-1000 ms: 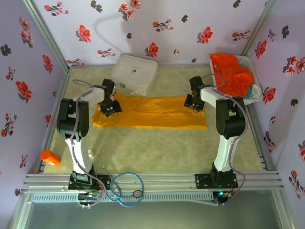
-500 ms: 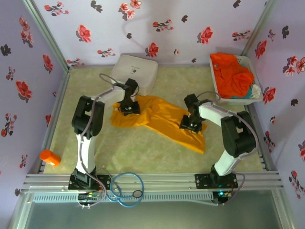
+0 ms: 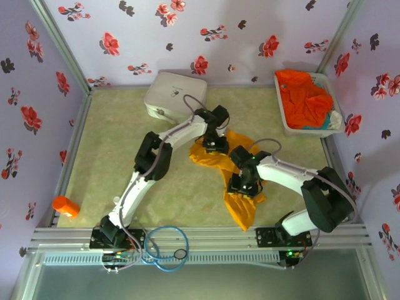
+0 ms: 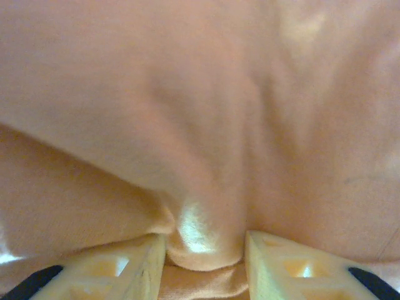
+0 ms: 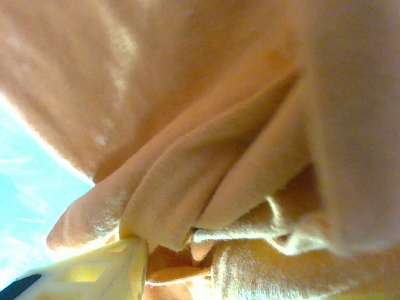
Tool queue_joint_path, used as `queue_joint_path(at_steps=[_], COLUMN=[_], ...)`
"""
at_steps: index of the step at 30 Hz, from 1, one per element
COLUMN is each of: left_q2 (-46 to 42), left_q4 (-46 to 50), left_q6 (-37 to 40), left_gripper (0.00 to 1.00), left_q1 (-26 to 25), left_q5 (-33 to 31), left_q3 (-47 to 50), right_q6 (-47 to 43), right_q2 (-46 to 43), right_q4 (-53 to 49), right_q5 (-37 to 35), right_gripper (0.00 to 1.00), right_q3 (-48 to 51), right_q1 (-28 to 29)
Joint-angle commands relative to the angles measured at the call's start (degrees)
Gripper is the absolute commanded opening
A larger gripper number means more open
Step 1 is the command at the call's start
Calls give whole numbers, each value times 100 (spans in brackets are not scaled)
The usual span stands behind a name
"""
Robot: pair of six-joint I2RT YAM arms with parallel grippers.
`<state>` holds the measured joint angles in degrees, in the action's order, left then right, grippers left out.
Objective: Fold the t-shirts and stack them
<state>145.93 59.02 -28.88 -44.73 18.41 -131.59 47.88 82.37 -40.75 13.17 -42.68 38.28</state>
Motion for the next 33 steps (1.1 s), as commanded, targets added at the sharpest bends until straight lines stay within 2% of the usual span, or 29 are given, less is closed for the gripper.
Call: queue_joint_path(at_steps=[1,4,8,11,13,17,21,27,31,33], left_q2=[927,1361,1161,853,613,-275,-1267,-2076,-2855,-3342], left_q4=[1110,1266,683,411,357,-76,-611,-275,-455,-608], left_q6=[320,198,89,281,498,722,882,918,744,666], left_gripper=[40,40,40,43,46,45,47,47,48,48], left_q1=[229,644,1113,1202,1193,1142,1116,1092,1098,1098], left_q5=[-208,-162,55,144,191,7,4,34,-363,-641], left_q3=[-1183,-1953,-1731,-1579,-1497,-685,181,449,1319,1889], right_q6=[639,837,1025,1042,902,59,-813,-1932,-2529,-2736], right_q2=[-88,-13,145,174,-11,-332,-90,624,1193,1546], right_q4=[380,661,857,827,492,-779,-1245,-397,208,472], right_q5=[27,42,168,273,79,-1246,-2042,-2337,-2512,-2361], right_gripper=[52,52,54,59,64,77,80,79,78,77], right_q3=[127,107,-101,-283,-553,-1651,-2635,-3185,-3494,-3666], right_q1=[211,347,633,804,829,717,355,-223,-443,-601])
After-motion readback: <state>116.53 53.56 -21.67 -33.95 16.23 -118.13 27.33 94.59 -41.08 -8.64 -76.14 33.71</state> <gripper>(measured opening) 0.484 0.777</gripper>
